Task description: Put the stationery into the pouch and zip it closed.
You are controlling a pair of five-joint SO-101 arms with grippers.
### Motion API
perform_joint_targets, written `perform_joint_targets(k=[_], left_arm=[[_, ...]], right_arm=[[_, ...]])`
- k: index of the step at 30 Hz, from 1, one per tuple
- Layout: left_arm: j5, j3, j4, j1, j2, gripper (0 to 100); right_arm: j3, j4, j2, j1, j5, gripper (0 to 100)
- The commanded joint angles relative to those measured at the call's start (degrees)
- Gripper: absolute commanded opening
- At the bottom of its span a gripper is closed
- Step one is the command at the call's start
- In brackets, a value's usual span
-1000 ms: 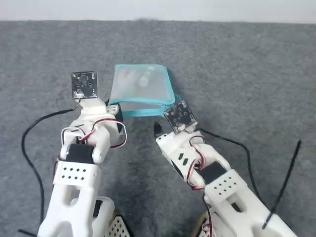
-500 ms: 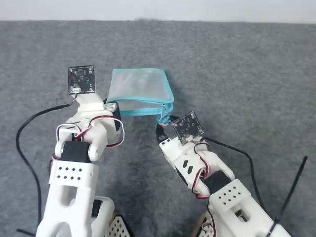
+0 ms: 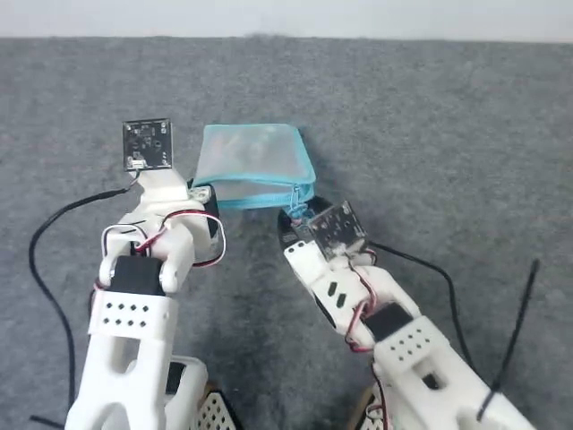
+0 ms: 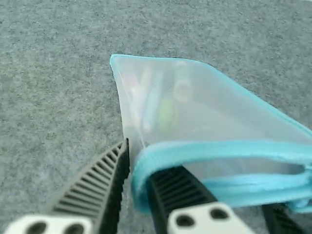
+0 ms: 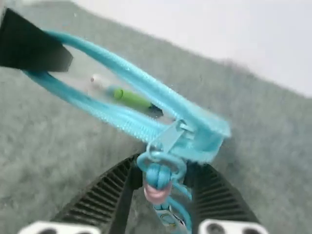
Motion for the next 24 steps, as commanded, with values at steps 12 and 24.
perform_joint_targets(k=[12,24], left_arm=[[-0.88,3.38,-8.18,0.88,-0.44,2],[-0.97,8.75,-13.27,3.78,-0.44,2]], right_arm=[[-38.77,54.64,-0.66,2.42,2.11,0.6],[-53.89,59.38,13.93,-10.51,6.68,0.6]])
